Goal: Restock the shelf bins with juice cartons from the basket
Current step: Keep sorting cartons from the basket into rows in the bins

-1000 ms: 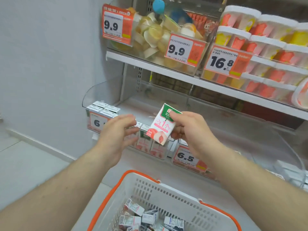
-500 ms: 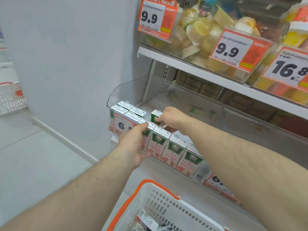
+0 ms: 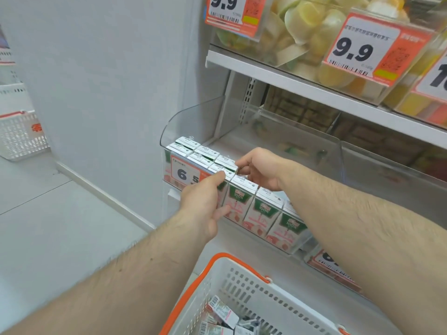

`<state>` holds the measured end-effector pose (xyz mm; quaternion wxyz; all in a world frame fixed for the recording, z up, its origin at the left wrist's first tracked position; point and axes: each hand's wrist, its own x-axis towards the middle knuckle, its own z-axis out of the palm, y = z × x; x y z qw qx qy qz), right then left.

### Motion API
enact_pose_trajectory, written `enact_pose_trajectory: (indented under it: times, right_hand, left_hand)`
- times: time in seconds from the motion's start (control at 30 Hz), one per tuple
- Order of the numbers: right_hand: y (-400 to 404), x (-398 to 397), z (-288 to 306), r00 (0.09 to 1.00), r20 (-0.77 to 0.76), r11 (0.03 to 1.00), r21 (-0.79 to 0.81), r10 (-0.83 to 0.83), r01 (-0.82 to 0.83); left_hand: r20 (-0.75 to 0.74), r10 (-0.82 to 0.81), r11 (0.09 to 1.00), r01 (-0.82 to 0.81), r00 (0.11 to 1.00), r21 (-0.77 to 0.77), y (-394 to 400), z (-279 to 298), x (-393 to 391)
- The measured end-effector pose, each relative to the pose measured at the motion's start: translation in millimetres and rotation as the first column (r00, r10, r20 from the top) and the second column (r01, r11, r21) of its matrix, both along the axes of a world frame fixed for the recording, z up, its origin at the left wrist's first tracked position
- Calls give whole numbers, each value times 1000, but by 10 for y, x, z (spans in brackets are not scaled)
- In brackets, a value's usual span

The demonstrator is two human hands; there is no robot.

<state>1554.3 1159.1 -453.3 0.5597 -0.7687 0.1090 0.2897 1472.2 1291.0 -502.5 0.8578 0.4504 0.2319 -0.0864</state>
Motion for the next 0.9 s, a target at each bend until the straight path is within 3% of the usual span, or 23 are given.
enact_pose_trajectory:
  times: [0.13, 0.2, 0.3, 0.37, 0.4, 0.43, 0.5, 0.53, 0.6, 0.67, 0.73, 0.9]
  right_hand:
    - [30, -73, 80, 1000, 11, 998, -66, 25, -25]
    - [66, -133, 116, 994, 102, 979, -205, 41, -20]
    - [103, -275, 152, 928, 327, 849, -528, 181, 21]
    - [46, -433, 162, 820, 502, 728, -666, 275, 164]
    - [6, -555, 158, 714, 607, 671, -694, 349, 261]
    - [-37, -695, 146, 544, 706, 630, -686, 454, 364]
    - [-131, -1006, 71, 131, 795, 661, -572, 592, 485]
    - [-186, -1185, 12, -19, 802, 707, -515, 597, 485]
    - [-318, -1554, -152, -144, 790, 758, -492, 595, 429]
    - [-467, -1879, -364, -122, 808, 780, -499, 577, 378]
    - [-635, -2125, -655, -15, 843, 793, -500, 538, 349]
    - [-932, -2501, -1370, 420, 854, 807, -467, 306, 363]
  left_hand:
    - [3, -5, 1000, 5, 1000, 0, 1, 44, -44]
    - [-2, -28, 1000, 28, 1000, 14, -12, 105, -104]
    - [-23, -85, 995, 86, 996, 42, -59, 185, -260]
    - [-32, -198, 964, 201, 980, 172, -101, 169, -365]
    - [-33, -278, 925, 277, 960, 261, -118, 150, -418]
    - [-31, -366, 864, 352, 930, 361, -129, 133, -476]
    - [-29, -537, 680, 453, 843, 576, -150, 83, -585]
    - [-29, -619, 564, 469, 785, 679, -169, 48, -644]
    - [-33, -750, 359, 448, 660, 819, -236, -31, -769]
    - [-56, -823, 230, 422, 566, 877, -310, -137, -876]
    - [-100, -854, 148, 423, 510, 894, -368, -247, -952]
    - [-256, -860, -84, 373, 441, 924, -457, -570, -1085]
